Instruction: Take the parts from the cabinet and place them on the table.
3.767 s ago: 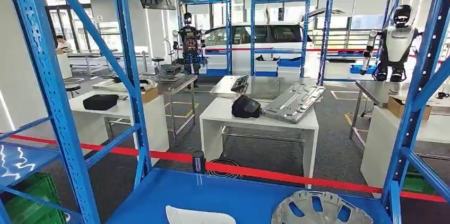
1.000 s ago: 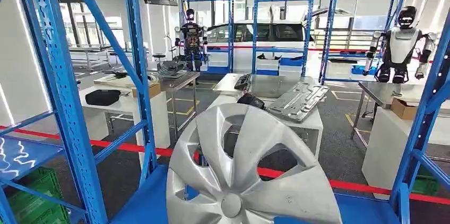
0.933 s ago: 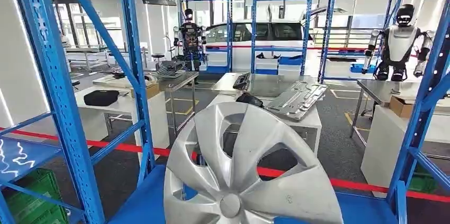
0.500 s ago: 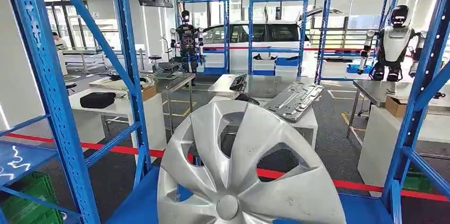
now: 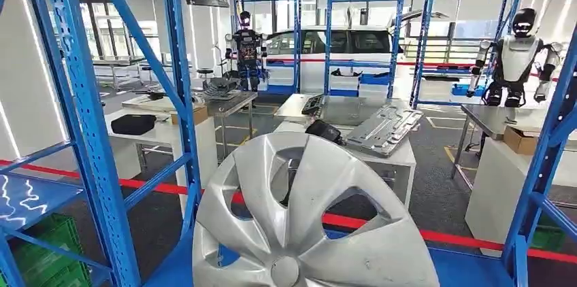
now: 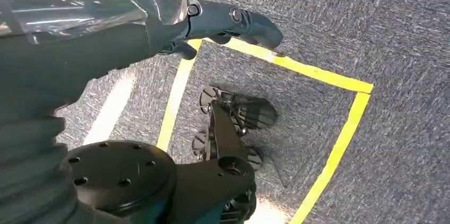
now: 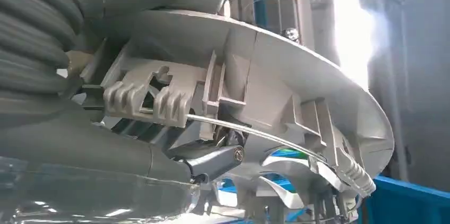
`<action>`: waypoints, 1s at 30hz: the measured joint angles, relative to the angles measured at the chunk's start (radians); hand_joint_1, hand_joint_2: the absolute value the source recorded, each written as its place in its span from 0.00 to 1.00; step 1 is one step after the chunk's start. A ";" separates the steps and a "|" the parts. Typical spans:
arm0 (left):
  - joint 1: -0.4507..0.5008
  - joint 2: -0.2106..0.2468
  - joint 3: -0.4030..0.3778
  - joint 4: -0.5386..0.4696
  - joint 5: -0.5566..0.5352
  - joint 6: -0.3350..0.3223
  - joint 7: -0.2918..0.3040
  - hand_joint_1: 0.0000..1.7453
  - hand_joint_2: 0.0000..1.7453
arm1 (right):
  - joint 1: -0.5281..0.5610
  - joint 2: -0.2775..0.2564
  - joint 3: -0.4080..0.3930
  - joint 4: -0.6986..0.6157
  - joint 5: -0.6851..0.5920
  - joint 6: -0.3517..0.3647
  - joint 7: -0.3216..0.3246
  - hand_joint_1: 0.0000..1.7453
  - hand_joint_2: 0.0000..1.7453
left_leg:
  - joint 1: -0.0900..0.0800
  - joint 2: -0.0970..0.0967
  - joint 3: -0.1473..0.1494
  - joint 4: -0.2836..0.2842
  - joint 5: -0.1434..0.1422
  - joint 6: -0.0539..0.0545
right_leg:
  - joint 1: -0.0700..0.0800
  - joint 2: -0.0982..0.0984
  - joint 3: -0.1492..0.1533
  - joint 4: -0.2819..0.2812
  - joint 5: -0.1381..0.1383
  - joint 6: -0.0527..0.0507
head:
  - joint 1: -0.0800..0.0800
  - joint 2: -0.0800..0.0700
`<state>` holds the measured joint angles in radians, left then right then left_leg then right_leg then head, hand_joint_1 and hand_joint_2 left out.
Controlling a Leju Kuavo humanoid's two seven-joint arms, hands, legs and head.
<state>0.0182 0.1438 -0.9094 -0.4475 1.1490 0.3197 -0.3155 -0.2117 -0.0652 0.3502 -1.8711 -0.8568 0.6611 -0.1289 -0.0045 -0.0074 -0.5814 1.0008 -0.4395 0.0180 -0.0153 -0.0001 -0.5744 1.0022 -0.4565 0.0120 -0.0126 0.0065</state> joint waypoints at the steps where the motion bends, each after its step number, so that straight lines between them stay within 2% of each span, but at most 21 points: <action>1: 0.001 0.000 0.000 0.000 0.000 0.000 0.001 0.00 1.00 | 0.000 0.000 0.000 0.000 -0.002 0.000 0.000 1.00 1.00 | 0.000 0.001 -0.001 -0.001 0.001 -0.004 | 0.002 0.001 -0.002 0.003 0.000 -0.005 | 0.000 0.000; 3: 0.001 0.000 0.000 0.001 0.000 0.000 0.002 0.00 1.00 | 0.000 0.002 0.000 0.000 -0.003 0.001 0.000 1.00 1.00 | 0.005 0.002 0.000 -0.002 0.002 -0.014 | 0.006 0.002 -0.003 0.001 0.003 -0.018 | -0.001 0.000; 4: 0.000 0.000 0.000 0.001 0.001 -0.004 0.004 0.00 1.00 | 0.000 0.004 0.000 -0.001 -0.004 0.002 0.001 1.00 1.00 | 0.009 0.001 -0.008 0.004 -0.005 -0.020 | -0.005 0.002 0.000 -0.003 0.006 -0.023 | -0.001 0.000; 5: 0.000 -0.001 0.000 0.003 0.005 -0.015 0.019 0.00 1.00 | -0.001 0.006 0.000 -0.001 -0.010 0.004 0.003 1.00 1.00 | 0.009 0.003 -0.020 0.036 -0.028 -0.027 | -0.004 0.002 0.002 -0.003 0.005 -0.027 | -0.002 0.000; 8: -0.002 -0.003 0.000 0.018 0.018 -0.052 0.059 0.00 1.00 | 0.000 0.011 0.000 -0.001 -0.029 0.013 0.008 1.00 1.00 | 0.016 0.004 -0.127 0.265 -0.134 -0.040 | -0.003 0.002 0.001 -0.003 0.004 -0.031 | -0.004 0.000; 9: -0.001 -0.005 0.000 0.025 0.020 -0.066 0.064 0.00 1.00 | 0.002 0.011 0.000 -0.001 -0.032 0.016 0.010 1.00 1.00 | 0.017 0.005 -0.155 0.321 -0.147 -0.041 | -0.002 0.002 0.001 -0.002 0.004 -0.031 | -0.005 0.000; 10: -0.001 -0.006 0.000 0.029 0.020 -0.071 0.065 0.00 1.00 | 0.005 0.011 0.001 -0.001 -0.034 0.019 0.010 1.00 1.00 | 0.017 0.005 -0.157 0.320 -0.135 -0.040 | -0.002 0.002 0.002 -0.002 0.004 -0.031 | -0.005 0.000; 11: -0.002 -0.006 -0.001 0.034 0.022 -0.078 0.065 0.00 1.00 | 0.008 0.011 0.002 -0.001 -0.037 0.024 0.010 1.00 1.00 | 0.017 0.005 -0.135 0.272 -0.102 -0.038 | -0.002 0.002 0.003 -0.002 0.003 -0.030 | -0.005 0.000; 13: -0.002 -0.006 0.000 0.042 0.024 -0.087 0.066 0.00 1.00 | 0.009 0.011 0.002 -0.001 -0.042 0.031 0.010 1.00 1.00 | 0.016 0.005 -0.047 0.098 -0.018 -0.029 | -0.001 0.005 0.006 -0.002 0.003 -0.030 | -0.005 0.000; 14: -0.003 -0.005 0.000 0.047 0.025 -0.087 0.066 0.00 1.00 | 0.009 0.011 0.002 -0.003 -0.044 0.033 0.010 1.00 1.00 | 0.013 0.004 -0.007 0.016 0.002 -0.019 | -0.001 0.006 0.006 -0.003 0.003 -0.029 | -0.005 0.000; 15: -0.004 -0.005 0.000 0.052 0.026 -0.087 0.069 0.00 1.00 | 0.009 0.011 0.002 -0.003 -0.048 0.035 0.010 1.00 1.00 | 0.008 0.005 0.004 0.000 -0.009 -0.017 | 0.010 0.007 0.001 0.000 0.002 -0.025 | -0.004 0.000; 17: -0.003 -0.005 -0.001 0.057 0.026 -0.085 0.081 0.00 1.00 | 0.017 0.011 0.003 -0.005 -0.063 0.039 0.019 1.00 1.00 | 0.005 0.005 0.001 0.005 -0.008 -0.014 | 0.005 0.006 -0.002 -0.002 0.005 -0.018 | -0.003 0.000; 19: 0.000 -0.005 -0.002 0.058 0.027 -0.084 0.087 0.00 1.00 | 0.023 0.011 0.004 -0.011 -0.075 0.039 0.029 1.00 1.00 | 0.010 0.006 0.009 -0.013 0.003 0.002 | 0.009 0.006 -0.001 -0.006 0.005 -0.005 | -0.004 0.000; 20: -0.001 -0.007 -0.002 0.058 0.030 -0.084 0.090 0.00 1.00 | 0.025 0.011 0.005 -0.015 -0.081 0.039 0.034 1.00 1.00 | 0.013 0.007 0.012 -0.021 0.008 0.008 | 0.006 0.004 -0.014 0.014 -0.007 -0.004 | -0.003 0.000; 23: -0.002 -0.008 -0.003 0.064 0.041 -0.086 0.103 0.00 1.00 | 0.030 0.011 0.009 -0.022 -0.092 0.045 0.039 1.00 1.00 | 0.012 0.007 0.009 -0.020 0.010 0.013 | 0.005 0.005 -0.120 0.243 -0.109 -0.014 | 0.000 0.000; 24: -0.002 -0.009 -0.003 0.066 0.043 -0.086 0.107 0.00 1.00 | 0.035 0.010 0.011 -0.022 -0.093 0.046 0.040 1.00 1.00 | 0.012 0.007 0.008 -0.020 0.010 0.013 | 0.005 0.004 -0.151 0.309 -0.127 -0.011 | 0.000 0.000; 25: -0.001 -0.010 -0.003 0.068 0.044 -0.086 0.108 0.00 1.00 | 0.041 0.010 0.012 -0.022 -0.093 0.047 0.042 1.00 1.00 | 0.012 0.007 0.008 -0.020 0.010 0.013 | 0.004 0.004 -0.161 0.328 -0.127 -0.005 | 0.000 0.000; 26: -0.001 -0.013 -0.003 0.071 0.045 -0.087 0.109 0.00 1.00 | 0.046 0.009 0.013 -0.022 -0.093 0.047 0.043 1.00 1.00 | 0.012 0.006 0.009 -0.019 0.011 0.013 | 0.002 0.004 -0.141 0.290 -0.106 0.006 | 0.000 0.000; 28: -0.001 -0.017 -0.003 0.072 0.045 -0.087 0.110 0.00 1.00 | 0.047 0.008 0.015 -0.022 -0.093 0.049 0.043 1.00 1.00 | 0.013 0.004 0.009 -0.014 0.009 0.010 | -0.005 0.002 -0.045 0.102 -0.035 0.026 | 0.000 0.000; 29: -0.002 -0.017 -0.003 0.072 0.045 -0.087 0.110 0.00 1.00 | 0.047 0.007 0.015 -0.022 -0.095 0.051 0.043 1.00 1.00 | 0.012 0.004 0.008 -0.009 0.007 0.005 | -0.008 -0.001 0.002 0.015 -0.010 0.030 | 0.001 0.000; 30: -0.002 -0.017 -0.003 0.073 0.045 -0.087 0.110 0.00 1.00 | 0.049 0.008 0.015 -0.022 -0.096 0.053 0.043 1.00 1.00 | 0.004 0.003 0.003 -0.002 0.002 -0.002 | -0.001 0.002 0.010 0.002 -0.011 0.014 | 0.002 0.000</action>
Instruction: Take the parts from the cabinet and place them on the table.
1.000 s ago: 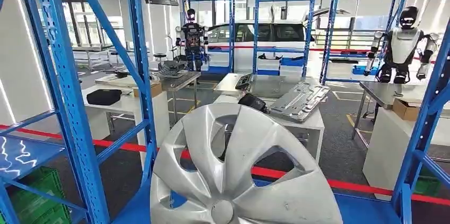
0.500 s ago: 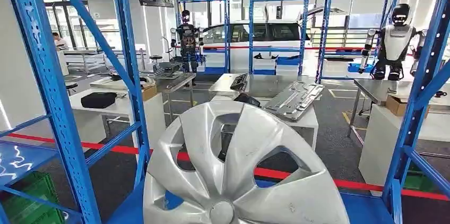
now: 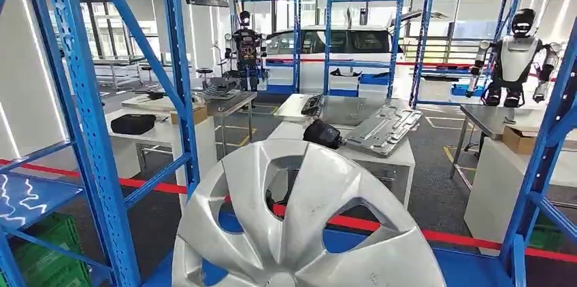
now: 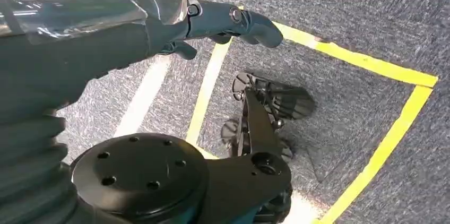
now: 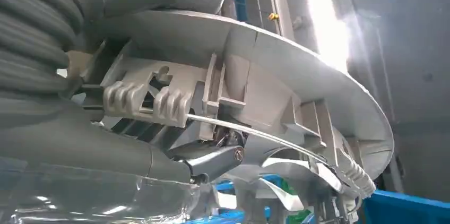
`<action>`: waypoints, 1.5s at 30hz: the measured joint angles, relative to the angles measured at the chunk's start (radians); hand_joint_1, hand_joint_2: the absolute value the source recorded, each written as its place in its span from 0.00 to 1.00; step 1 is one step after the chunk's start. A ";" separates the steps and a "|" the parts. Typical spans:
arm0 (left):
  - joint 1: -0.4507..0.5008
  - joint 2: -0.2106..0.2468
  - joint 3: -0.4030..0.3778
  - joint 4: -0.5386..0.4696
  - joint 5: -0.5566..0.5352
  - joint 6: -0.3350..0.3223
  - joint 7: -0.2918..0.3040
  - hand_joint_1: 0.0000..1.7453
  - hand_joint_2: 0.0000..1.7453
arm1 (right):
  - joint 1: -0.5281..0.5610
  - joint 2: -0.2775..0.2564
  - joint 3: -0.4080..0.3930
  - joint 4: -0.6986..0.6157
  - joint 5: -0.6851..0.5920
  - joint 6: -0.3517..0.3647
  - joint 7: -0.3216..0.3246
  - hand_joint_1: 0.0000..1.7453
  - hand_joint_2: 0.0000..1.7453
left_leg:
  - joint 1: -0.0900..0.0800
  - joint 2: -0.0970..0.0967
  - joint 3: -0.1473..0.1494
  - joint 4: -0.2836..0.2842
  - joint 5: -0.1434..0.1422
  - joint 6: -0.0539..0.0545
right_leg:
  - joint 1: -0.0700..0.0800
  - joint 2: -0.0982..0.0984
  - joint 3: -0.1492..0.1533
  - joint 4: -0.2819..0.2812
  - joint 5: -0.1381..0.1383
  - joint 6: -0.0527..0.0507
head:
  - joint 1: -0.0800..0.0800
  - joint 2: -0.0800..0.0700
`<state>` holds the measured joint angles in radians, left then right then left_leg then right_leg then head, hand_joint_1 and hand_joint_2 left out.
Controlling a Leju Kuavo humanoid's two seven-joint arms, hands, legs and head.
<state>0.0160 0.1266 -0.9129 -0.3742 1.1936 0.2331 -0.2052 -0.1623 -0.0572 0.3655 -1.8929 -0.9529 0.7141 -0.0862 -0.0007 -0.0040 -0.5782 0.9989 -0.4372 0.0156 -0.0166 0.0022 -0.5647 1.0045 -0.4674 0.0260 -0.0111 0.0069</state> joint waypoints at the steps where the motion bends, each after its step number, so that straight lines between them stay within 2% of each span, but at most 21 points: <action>1: 0.000 0.000 0.000 0.001 0.000 0.000 0.001 0.00 1.00 | 0.003 -0.001 0.000 -0.001 -0.002 0.001 0.000 1.00 1.00 | 0.001 0.001 -0.001 0.000 0.001 -0.004 | -0.001 0.001 -0.002 -0.001 0.004 -0.013 | -0.002 0.000; 3: 0.000 0.000 0.000 0.001 0.000 0.000 0.003 0.00 1.00 | 0.009 -0.001 0.000 -0.001 -0.003 0.001 0.001 1.00 1.00 | 0.005 0.001 -0.002 -0.002 0.005 -0.013 | 0.005 0.003 -0.005 0.001 0.006 -0.023 | -0.003 0.000; 5: 0.000 0.000 -0.002 0.002 0.000 0.000 0.005 0.00 1.00 | 0.011 -0.001 0.000 -0.001 -0.002 0.001 0.004 1.00 1.00 | 0.010 0.001 -0.014 0.013 -0.010 -0.024 | -0.006 0.004 -0.004 -0.004 0.013 -0.035 | -0.003 0.000; 8: -0.002 0.000 -0.006 0.005 0.000 -0.002 0.005 0.00 1.00 | 0.019 0.000 0.000 -0.002 -0.002 0.001 0.006 1.00 1.00 | 0.014 0.003 -0.106 0.226 -0.126 -0.037 | -0.005 0.003 -0.008 -0.004 0.014 -0.045 | -0.006 0.000; 10: 0.001 0.000 -0.009 0.007 0.001 -0.003 0.005 0.00 1.00 | 0.029 -0.001 0.000 -0.002 0.000 -0.002 0.009 1.00 1.00 | 0.014 0.003 -0.151 0.329 -0.152 -0.038 | -0.003 0.002 -0.009 -0.003 0.014 -0.045 | -0.006 0.000; 12: 0.001 0.000 -0.013 0.007 0.004 -0.005 0.005 0.00 1.00 | 0.036 -0.002 0.000 -0.002 0.001 -0.006 0.010 1.00 1.00 | 0.014 0.003 -0.104 0.241 -0.095 -0.033 | -0.001 0.003 -0.007 -0.003 0.014 -0.045 | -0.006 0.000; 14: 0.000 0.003 -0.015 0.007 0.010 -0.009 0.005 0.00 1.00 | 0.037 -0.002 0.000 -0.003 0.001 -0.006 0.010 1.00 1.00 | 0.011 0.002 0.001 0.046 -0.014 -0.018 | 0.001 0.004 -0.002 -0.004 0.015 -0.044 | -0.006 0.000; 15: -0.003 0.005 -0.016 0.008 0.013 -0.009 0.005 0.00 1.00 | 0.038 -0.002 0.000 -0.003 0.002 -0.006 0.010 1.00 1.00 | 0.006 0.002 0.021 0.009 -0.030 -0.013 | 0.003 0.004 -0.004 -0.004 0.016 -0.042 | -0.006 0.000; 18: -0.003 0.005 -0.016 0.008 0.019 -0.012 0.005 0.00 1.00 | 0.042 -0.002 0.000 -0.003 0.003 -0.006 0.010 1.00 1.00 | -0.001 0.002 0.015 0.005 -0.025 -0.008 | 0.005 0.003 -0.011 -0.006 0.022 -0.029 | -0.005 0.000; 20: -0.004 0.005 -0.017 0.008 0.019 -0.012 0.005 0.00 1.00 | 0.044 -0.002 -0.001 -0.006 0.004 -0.006 0.010 1.00 1.00 | 0.012 0.005 0.027 -0.020 -0.008 0.009 | 0.007 0.002 -0.018 -0.003 0.019 -0.018 | -0.006 0.000; 23: -0.007 0.004 -0.018 0.008 0.019 -0.013 0.005 0.00 1.00 | 0.043 -0.003 -0.002 -0.008 0.004 -0.007 0.010 1.00 1.00 | 0.007 0.006 0.023 -0.023 -0.001 0.018 | 0.008 0.002 -0.098 0.177 -0.073 -0.033 | -0.002 0.000; 25: -0.007 0.004 -0.018 0.008 0.020 -0.016 0.005 0.00 1.00 | 0.047 -0.003 -0.002 -0.008 0.007 -0.009 0.013 1.00 1.00 | 0.004 0.006 0.018 -0.021 0.001 0.020 | 0.008 0.001 -0.158 0.310 -0.113 -0.029 | -0.001 0.000; 27: -0.007 0.002 -0.020 0.008 0.025 -0.018 0.005 0.00 1.00 | 0.049 -0.004 -0.002 -0.008 0.009 -0.009 0.014 1.00 1.00 | 0.004 0.005 0.017 -0.017 0.001 0.019 | 0.008 0.001 -0.121 0.245 -0.079 -0.015 | -0.001 0.000; 29: -0.009 0.000 -0.022 0.008 0.030 -0.020 0.005 0.00 1.00 | 0.049 -0.004 -0.003 -0.009 0.010 -0.009 0.014 1.00 1.00 | 0.004 0.003 0.016 -0.010 -0.001 0.016 | 0.006 -0.002 -0.018 0.052 -0.010 0.000 | -0.001 0.000; 30: -0.010 0.000 -0.022 0.008 0.030 -0.021 0.005 0.00 1.00 | 0.049 -0.005 -0.004 -0.009 0.011 -0.010 0.014 1.00 1.00 | 0.001 0.003 0.013 -0.006 -0.003 0.011 | 0.006 -0.003 0.006 -0.003 -0.008 -0.012 | 0.000 0.000; 34: -0.014 -0.001 -0.024 0.013 0.032 -0.021 0.005 0.00 1.00 | 0.052 -0.005 -0.011 -0.014 0.017 -0.013 0.014 1.00 1.00 | -0.002 0.002 0.003 0.000 0.004 -0.009 | 0.012 0.002 0.001 0.000 0.007 -0.032 | -0.003 0.000; 36: -0.015 -0.002 -0.025 0.016 0.032 -0.021 0.005 0.00 1.00 | 0.052 -0.005 -0.013 -0.018 0.018 -0.014 0.014 1.00 1.00 | 0.002 0.003 -0.014 0.027 -0.025 -0.021 | 0.002 0.001 0.000 -0.004 0.014 -0.044 | -0.003 0.000; 39: -0.017 -0.003 -0.030 0.017 0.031 -0.022 0.005 0.00 1.00 | 0.052 -0.004 -0.014 -0.020 0.019 -0.016 0.013 1.00 1.00 | 0.007 0.003 -0.108 0.252 -0.144 -0.033 | 0.004 0.001 -0.011 -0.003 0.020 -0.053 | -0.006 0.000; 41: -0.017 -0.004 -0.033 0.018 0.031 -0.022 0.005 0.00 1.00 | 0.057 -0.005 -0.016 -0.020 0.020 -0.017 0.013 1.00 1.00 | 0.008 0.003 -0.135 0.326 -0.159 -0.032 | 0.007 0.000 -0.018 -0.003 0.025 -0.056 | -0.006 0.000; 42: -0.018 -0.004 -0.033 0.018 0.031 -0.022 0.005 0.00 1.00 | 0.059 -0.005 -0.017 -0.020 0.020 -0.018 0.013 1.00 1.00 | 0.008 0.003 -0.110 0.284 -0.133 -0.029 | 0.009 0.001 -0.020 -0.003 0.029 -0.055 | -0.006 0.000; 45: -0.026 -0.003 -0.033 0.021 0.029 -0.021 0.005 0.00 1.00 | 0.059 -0.004 -0.019 -0.021 0.020 -0.018 0.011 1.00 1.00 | 0.000 0.001 0.041 0.016 -0.042 -0.002 | 0.011 0.002 -0.021 -0.003 0.036 -0.054 | -0.006 0.000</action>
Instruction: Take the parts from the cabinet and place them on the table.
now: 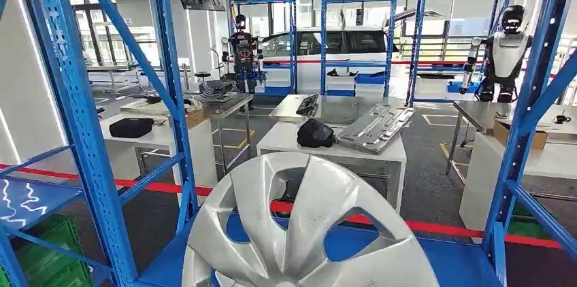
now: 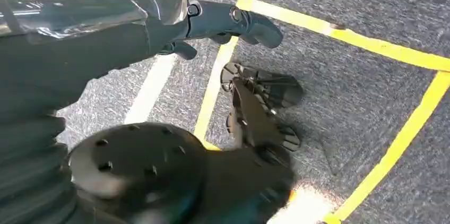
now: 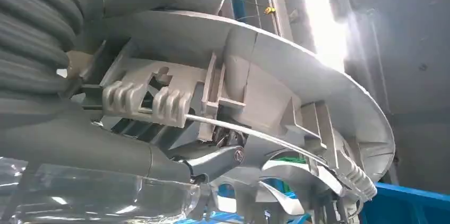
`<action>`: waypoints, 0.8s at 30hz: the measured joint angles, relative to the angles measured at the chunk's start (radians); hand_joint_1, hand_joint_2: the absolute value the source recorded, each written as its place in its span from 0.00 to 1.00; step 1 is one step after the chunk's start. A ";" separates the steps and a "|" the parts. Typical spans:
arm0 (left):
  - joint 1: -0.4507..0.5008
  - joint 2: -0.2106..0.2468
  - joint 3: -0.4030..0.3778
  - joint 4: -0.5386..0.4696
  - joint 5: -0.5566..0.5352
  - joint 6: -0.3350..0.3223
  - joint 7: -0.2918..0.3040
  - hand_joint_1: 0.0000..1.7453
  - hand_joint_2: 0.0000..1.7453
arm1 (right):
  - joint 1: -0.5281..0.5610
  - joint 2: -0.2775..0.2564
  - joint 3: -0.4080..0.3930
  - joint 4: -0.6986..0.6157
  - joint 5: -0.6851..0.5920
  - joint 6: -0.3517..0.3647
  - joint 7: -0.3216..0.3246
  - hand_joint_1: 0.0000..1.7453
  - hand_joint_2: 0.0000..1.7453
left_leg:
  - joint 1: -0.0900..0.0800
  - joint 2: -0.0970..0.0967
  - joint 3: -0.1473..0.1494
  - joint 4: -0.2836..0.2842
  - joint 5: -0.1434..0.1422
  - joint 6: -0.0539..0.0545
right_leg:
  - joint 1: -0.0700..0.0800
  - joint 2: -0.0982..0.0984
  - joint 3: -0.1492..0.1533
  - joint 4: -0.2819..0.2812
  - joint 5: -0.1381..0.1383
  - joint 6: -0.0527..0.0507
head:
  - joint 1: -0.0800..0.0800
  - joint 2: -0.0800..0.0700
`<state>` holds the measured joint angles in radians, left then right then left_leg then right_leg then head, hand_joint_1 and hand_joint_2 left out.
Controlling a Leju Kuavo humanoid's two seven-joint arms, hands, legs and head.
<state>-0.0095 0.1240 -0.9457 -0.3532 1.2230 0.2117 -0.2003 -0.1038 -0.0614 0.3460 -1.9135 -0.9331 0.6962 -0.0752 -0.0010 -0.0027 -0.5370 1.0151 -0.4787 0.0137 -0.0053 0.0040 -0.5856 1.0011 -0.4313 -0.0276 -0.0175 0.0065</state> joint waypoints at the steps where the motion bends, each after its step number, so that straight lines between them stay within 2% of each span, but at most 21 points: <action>1: -0.005 0.001 0.000 0.003 -0.001 0.000 0.000 0.00 1.00 | -0.001 0.000 -0.001 0.000 0.000 0.000 0.000 1.00 1.00 | -0.003 0.004 0.006 -0.013 -0.009 0.002 | 0.008 -0.001 -0.005 0.000 0.005 0.007 | 0.002 0.000; 4: -0.009 0.002 0.000 0.005 -0.001 0.001 0.000 0.00 1.00 | -0.001 0.003 -0.003 -0.001 0.000 0.001 -0.001 1.00 1.00 | -0.012 0.003 -0.003 -0.015 0.001 0.011 | 0.000 -0.004 -0.009 -0.003 0.015 0.023 | 0.000 0.000; 5: -0.009 0.002 0.000 0.007 -0.001 0.002 0.000 0.00 1.00 | -0.001 0.002 -0.004 -0.002 0.000 0.001 -0.001 1.00 1.00 | -0.010 0.004 -0.003 -0.027 0.013 0.018 | 0.005 -0.003 -0.009 -0.006 0.020 0.031 | 0.001 0.000; 6: -0.012 -0.001 0.000 0.007 -0.001 0.002 0.000 0.00 1.00 | 0.000 0.002 -0.006 -0.002 0.000 0.002 -0.001 1.00 1.00 | -0.001 0.010 0.007 -0.040 0.027 0.021 | 0.002 -0.004 -0.020 0.012 0.005 0.029 | 0.001 0.000; 7: -0.016 -0.002 0.000 0.007 -0.001 0.002 0.000 0.00 1.00 | -0.003 0.002 -0.008 -0.002 0.000 0.002 -0.001 1.00 1.00 | -0.001 0.010 -0.002 -0.041 0.034 0.029 | 0.003 -0.004 -0.044 0.056 -0.033 0.025 | 0.004 0.000; 9: -0.020 -0.003 0.000 0.010 -0.001 0.002 0.000 0.00 1.00 | -0.001 0.002 -0.012 -0.002 0.000 0.003 -0.001 1.00 1.00 | -0.002 0.009 -0.022 -0.039 0.047 0.032 | -0.003 -0.004 -0.112 0.221 -0.114 0.022 | 0.006 0.000; 10: -0.020 -0.003 0.000 0.010 -0.001 0.002 0.001 0.00 1.00 | 0.001 0.002 -0.012 -0.001 0.000 0.004 -0.001 1.00 1.00 | -0.002 0.010 -0.031 -0.039 0.052 0.032 | -0.004 -0.004 -0.139 0.294 -0.141 0.025 | 0.005 0.000; 11: -0.020 -0.004 0.000 0.011 -0.001 0.002 0.002 0.00 1.00 | 0.003 0.001 -0.014 -0.001 0.000 0.004 -0.001 1.00 1.00 | -0.002 0.010 -0.039 -0.038 0.057 0.031 | -0.005 -0.004 -0.146 0.323 -0.148 0.034 | 0.006 0.000; 12: -0.020 -0.005 0.000 0.011 -0.001 0.002 0.002 0.00 1.00 | 0.003 0.000 -0.016 0.000 0.000 0.004 -0.001 1.00 1.00 | -0.001 0.010 -0.046 -0.036 0.062 0.028 | -0.008 -0.004 -0.122 0.295 -0.137 0.044 | 0.006 0.000; 13: -0.020 -0.007 0.000 0.011 -0.001 0.002 0.002 0.00 1.00 | 0.003 0.000 -0.016 0.000 0.000 0.004 -0.001 1.00 1.00 | 0.000 0.010 -0.050 -0.035 0.065 0.026 | -0.011 -0.004 -0.076 0.224 -0.113 0.055 | 0.005 0.000; 14: -0.021 -0.009 0.000 0.011 -0.001 0.002 0.002 0.00 1.00 | 0.003 0.000 -0.016 0.000 0.000 0.005 -0.001 1.00 1.00 | 0.001 0.009 -0.054 -0.030 0.067 0.022 | -0.014 -0.005 -0.013 0.120 -0.082 0.065 | 0.006 0.000; 15: -0.022 -0.010 0.000 0.011 -0.001 0.002 0.002 0.00 1.00 | 0.002 0.000 -0.016 0.000 0.000 0.006 -0.001 1.00 1.00 | 0.002 0.009 -0.059 -0.022 0.068 0.020 | -0.017 -0.006 0.048 0.020 -0.060 0.070 | 0.006 0.000; 16: -0.024 -0.009 0.000 0.012 -0.001 0.002 0.002 0.00 1.00 | 0.003 -0.001 -0.017 0.001 0.000 0.008 -0.001 1.00 1.00 | -0.005 0.008 -0.066 -0.016 0.068 0.013 | -0.011 -0.003 0.052 0.005 -0.071 0.054 | 0.006 0.000; 17: -0.025 -0.009 0.000 0.013 -0.001 0.002 0.002 0.00 1.00 | 0.002 -0.001 -0.017 0.002 -0.001 0.010 -0.002 1.00 1.00 | -0.005 0.008 -0.070 -0.010 0.069 0.009 | -0.012 -0.001 0.047 0.000 -0.059 0.040 | 0.005 0.000; 19: -0.025 -0.010 0.000 0.013 -0.001 0.002 0.003 0.00 1.00 | 0.003 -0.001 -0.018 0.002 -0.001 0.010 -0.002 1.00 1.00 | -0.002 0.008 -0.072 -0.016 0.079 -0.005 | -0.005 -0.001 0.042 0.004 -0.055 0.027 | 0.004 0.000; 20: -0.025 -0.010 0.000 0.013 -0.001 0.002 0.003 0.00 1.00 | 0.002 -0.001 -0.018 0.002 -0.001 0.011 -0.002 1.00 1.00 | 0.000 0.007 -0.075 -0.015 0.082 -0.011 | -0.008 -0.001 0.040 0.001 -0.048 0.017 | 0.004 0.000; 21: -0.025 -0.011 0.000 0.015 -0.001 0.002 0.003 0.00 1.00 | 0.001 0.000 -0.018 0.002 -0.001 0.011 -0.002 1.00 1.00 | 0.004 0.006 -0.082 -0.004 0.071 -0.017 | -0.016 -0.002 0.042 -0.002 -0.042 0.010 | 0.005 0.000; 22: -0.025 -0.011 0.000 0.018 -0.001 0.001 0.003 0.00 1.00 | 0.002 0.000 -0.018 0.002 -0.001 0.013 -0.003 1.00 1.00 | 0.005 0.004 -0.100 0.029 0.035 -0.023 | -0.016 -0.003 0.039 -0.002 -0.037 0.003 | 0.002 0.000; 23: -0.026 -0.012 0.000 0.019 -0.001 0.001 0.003 0.00 1.00 | 0.002 0.002 -0.018 0.002 -0.001 0.013 -0.003 1.00 1.00 | 0.008 0.004 -0.123 0.096 -0.012 -0.028 | -0.016 -0.003 0.034 -0.001 -0.033 -0.001 | 0.002 0.000; 24: -0.026 -0.012 0.000 0.020 -0.001 0.001 0.003 0.00 1.00 | 0.002 0.003 -0.018 0.002 -0.001 0.013 -0.004 1.00 1.00 | 0.010 0.004 -0.157 0.185 -0.058 -0.033 | -0.015 -0.003 0.027 0.000 -0.028 -0.002 | 0.000 0.000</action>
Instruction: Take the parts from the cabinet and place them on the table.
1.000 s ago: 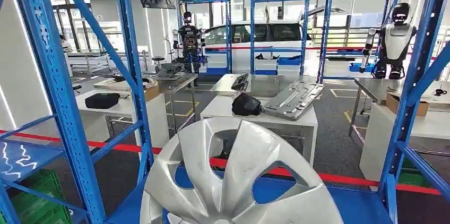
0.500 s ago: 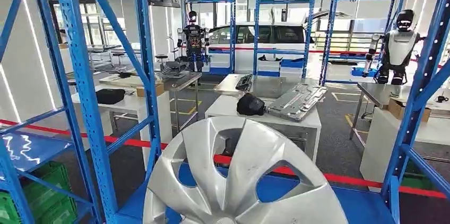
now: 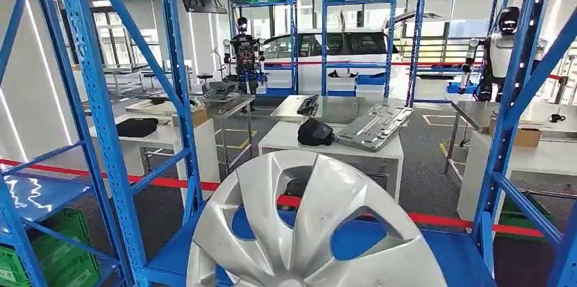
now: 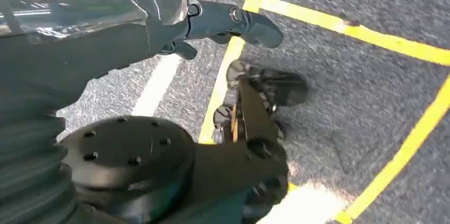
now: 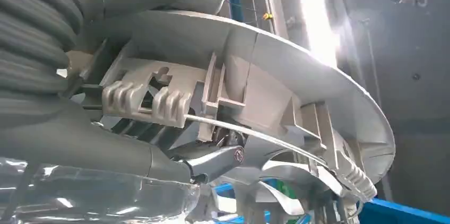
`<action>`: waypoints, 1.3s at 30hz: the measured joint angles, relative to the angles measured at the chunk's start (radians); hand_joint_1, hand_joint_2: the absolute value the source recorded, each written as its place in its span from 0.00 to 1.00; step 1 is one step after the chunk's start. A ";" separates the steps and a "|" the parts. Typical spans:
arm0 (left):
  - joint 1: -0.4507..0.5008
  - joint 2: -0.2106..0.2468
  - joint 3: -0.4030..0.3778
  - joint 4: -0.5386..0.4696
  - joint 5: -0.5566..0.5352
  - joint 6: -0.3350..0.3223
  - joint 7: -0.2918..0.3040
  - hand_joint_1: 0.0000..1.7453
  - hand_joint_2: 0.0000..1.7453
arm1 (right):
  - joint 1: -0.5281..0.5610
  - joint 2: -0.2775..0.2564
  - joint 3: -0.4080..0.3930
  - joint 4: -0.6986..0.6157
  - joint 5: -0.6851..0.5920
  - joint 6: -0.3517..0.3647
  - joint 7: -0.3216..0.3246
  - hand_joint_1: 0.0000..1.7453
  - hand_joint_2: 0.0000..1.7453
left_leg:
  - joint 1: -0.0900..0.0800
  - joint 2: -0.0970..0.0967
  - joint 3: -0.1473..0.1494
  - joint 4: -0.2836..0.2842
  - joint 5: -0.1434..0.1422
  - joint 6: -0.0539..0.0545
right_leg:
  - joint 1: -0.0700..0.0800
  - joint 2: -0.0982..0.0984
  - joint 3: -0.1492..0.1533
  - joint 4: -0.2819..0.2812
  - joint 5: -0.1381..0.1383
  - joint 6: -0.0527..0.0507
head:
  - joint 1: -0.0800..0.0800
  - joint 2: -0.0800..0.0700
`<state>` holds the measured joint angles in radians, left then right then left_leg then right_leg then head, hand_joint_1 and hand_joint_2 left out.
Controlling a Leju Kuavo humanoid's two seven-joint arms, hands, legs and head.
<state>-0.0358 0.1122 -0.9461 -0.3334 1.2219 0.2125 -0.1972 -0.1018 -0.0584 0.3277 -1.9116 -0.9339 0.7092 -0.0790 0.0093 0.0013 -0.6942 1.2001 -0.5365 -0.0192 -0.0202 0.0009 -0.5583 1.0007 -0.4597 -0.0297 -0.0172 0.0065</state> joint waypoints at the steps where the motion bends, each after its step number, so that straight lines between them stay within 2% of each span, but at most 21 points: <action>1: 0.000 0.000 0.000 0.001 0.000 0.000 0.000 0.00 1.00 | 0.000 0.000 0.000 0.001 0.000 0.000 -0.001 1.00 1.00 | 0.001 0.000 -0.029 0.079 -0.033 -0.003 | 0.002 0.000 -0.007 0.001 0.005 0.000 | 0.000 0.000; 3: 0.001 -0.001 0.000 0.001 0.000 0.000 0.000 0.00 1.00 | 0.001 0.000 0.000 0.005 0.000 0.000 -0.001 1.00 1.00 | 0.002 0.000 -0.032 0.119 -0.038 -0.001 | 0.004 0.001 -0.018 0.002 0.012 0.003 | 0.000 0.000; 5: 0.000 0.000 0.000 0.001 0.000 0.000 0.000 0.00 1.00 | 0.001 0.000 0.000 0.005 0.000 0.000 -0.001 1.00 1.00 | 0.001 -0.001 0.049 -0.011 0.020 0.005 | 0.006 0.001 -0.022 0.002 0.017 0.006 | 0.000 0.000; 6: 0.000 0.000 0.000 0.001 0.000 0.000 0.000 0.00 1.00 | 0.001 0.001 0.000 0.005 0.000 0.001 -0.001 1.00 1.00 | -0.001 -0.003 0.131 -0.142 0.063 0.017 | 0.008 0.002 -0.022 0.001 0.020 0.009 | 0.000 0.000; 7: -0.003 0.002 0.000 0.002 0.000 0.000 0.000 0.00 1.00 | 0.001 0.002 0.000 0.005 0.000 0.001 -0.002 1.00 1.00 | -0.006 -0.005 0.163 -0.200 0.047 0.026 | 0.007 0.001 -0.022 0.000 0.024 0.010 | 0.000 0.000; 11: -0.003 0.002 0.000 0.007 -0.001 0.000 0.000 0.00 1.00 | -0.002 0.005 0.000 0.005 0.000 0.002 -0.002 1.00 1.00 | -0.018 -0.002 0.150 -0.204 0.067 0.042 | 0.008 0.000 -0.030 -0.006 0.040 0.035 | 0.000 0.000; 12: -0.004 0.001 0.000 0.008 -0.001 0.000 0.000 0.00 1.00 | -0.001 0.005 -0.001 0.005 0.000 0.003 -0.002 1.00 1.00 | -0.007 0.001 0.160 -0.220 0.082 0.052 | 0.010 -0.001 -0.034 -0.003 0.039 0.038 | 0.001 0.000; 14: -0.007 0.000 0.000 0.008 -0.001 0.000 0.000 0.00 1.00 | -0.003 0.004 -0.005 0.005 0.000 0.006 -0.002 1.00 1.00 | -0.008 0.005 0.149 -0.227 0.097 0.063 | 0.008 0.000 -0.075 0.077 -0.023 0.031 | 0.004 0.000; 17: -0.007 -0.002 0.000 0.010 -0.001 -0.002 0.000 0.00 1.00 | 0.000 0.004 -0.005 0.008 0.001 0.009 -0.002 1.00 1.00 | -0.010 0.005 0.122 -0.224 0.114 0.065 | 0.006 0.000 -0.170 0.313 -0.120 0.032 | 0.005 0.000; 19: -0.006 -0.005 0.000 0.012 0.000 -0.003 0.000 0.00 1.00 | 0.002 0.003 -0.005 0.011 0.001 0.009 -0.002 1.00 1.00 | -0.010 0.005 0.110 -0.221 0.121 0.061 | 0.003 -0.001 -0.136 0.275 -0.101 0.049 | 0.006 0.000; 21: -0.005 -0.009 0.000 0.015 0.000 -0.003 0.000 0.00 1.00 | 0.001 0.003 -0.005 0.011 0.002 0.009 -0.002 1.00 1.00 | -0.009 0.004 0.101 -0.211 0.125 0.056 | 0.001 -0.002 -0.018 0.079 -0.042 0.065 | 0.006 0.000; 22: -0.006 -0.010 0.000 0.015 0.000 -0.003 -0.001 0.00 1.00 | 0.000 0.003 -0.005 0.011 0.002 0.010 -0.002 1.00 1.00 | -0.009 0.004 0.096 -0.202 0.125 0.054 | 0.001 -0.004 0.026 -0.005 -0.036 0.059 | 0.006 0.000; 24: -0.006 -0.010 0.000 0.017 0.000 -0.004 -0.003 0.00 1.00 | 0.000 0.005 -0.005 0.010 0.002 0.011 -0.002 1.00 1.00 | -0.016 0.004 0.088 -0.196 0.127 0.043 | 0.006 -0.001 0.018 0.002 -0.027 0.036 | 0.006 0.000; 26: -0.005 -0.010 0.000 0.019 0.000 -0.007 -0.003 0.00 1.00 | 0.001 0.005 -0.006 0.010 0.003 0.012 -0.002 1.00 1.00 | -0.013 0.004 0.087 -0.198 0.138 0.029 | 0.012 0.000 0.014 0.004 -0.020 0.025 | 0.004 0.000; 27: -0.004 -0.009 0.000 0.022 0.000 -0.007 -0.003 0.00 1.00 | 0.001 0.005 -0.006 0.010 0.003 0.012 -0.002 1.00 1.00 | -0.012 0.002 0.082 -0.195 0.140 0.025 | 0.001 -0.001 0.008 -0.001 -0.010 0.015 | 0.005 0.000; 29: -0.002 -0.011 0.000 0.025 0.000 -0.008 -0.003 0.00 1.00 | 0.001 0.008 -0.006 0.010 0.003 0.012 -0.002 1.00 1.00 | -0.007 -0.002 0.054 -0.132 0.067 0.012 | -0.001 -0.002 0.002 -0.001 0.002 0.003 | 0.000 0.000; 31: -0.002 -0.011 0.000 0.026 0.000 -0.010 -0.003 0.00 1.00 | 0.001 0.010 -0.006 0.010 0.003 0.012 -0.002 1.00 1.00 | -0.001 -0.002 -0.004 0.033 -0.028 0.001 | 0.001 -0.002 -0.014 0.001 0.014 0.000 | 0.000 0.000; 33: -0.002 -0.013 0.000 0.026 -0.001 -0.011 -0.003 0.00 1.00 | 0.001 0.010 -0.006 0.010 0.003 0.012 -0.002 1.00 1.00 | 0.003 -0.002 -0.022 0.120 -0.060 -0.002 | 0.003 -0.001 -0.031 0.002 0.025 0.003 | 0.000 0.000; 34: -0.002 -0.013 0.000 0.026 -0.001 -0.011 -0.003 0.00 1.00 | 0.002 0.010 -0.006 0.011 0.003 0.012 -0.002 1.00 1.00 | 0.003 -0.002 0.002 0.093 -0.047 -0.001 | 0.003 -0.001 -0.038 0.003 0.030 0.004 | 0.000 0.000; 37: -0.003 -0.013 0.000 0.026 -0.010 -0.012 -0.003 0.00 1.00 | 0.001 0.010 -0.007 0.010 0.003 0.012 -0.002 1.00 1.00 | 0.000 -0.005 0.183 -0.178 0.039 0.015 | 0.003 0.001 -0.048 0.003 0.045 0.013 | -0.001 0.000; 39: -0.006 -0.012 0.000 0.026 -0.012 -0.013 -0.003 0.00 1.00 | 0.000 0.009 -0.009 0.009 0.003 0.013 -0.004 1.00 1.00 | -0.011 -0.006 0.188 -0.206 0.034 0.025 | 0.006 -0.001 -0.052 0.002 0.054 0.027 | 0.002 0.000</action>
<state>-0.0414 0.1003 -0.9457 -0.3071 1.2097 0.1999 -0.2003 -0.1021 -0.0496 0.3189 -1.9024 -0.9312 0.7218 -0.0828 -0.0019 -0.0048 -0.5058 0.9945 -0.5022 0.0062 -0.0141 -0.0003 -0.6107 1.0026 -0.4052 -0.0027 -0.0156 0.0065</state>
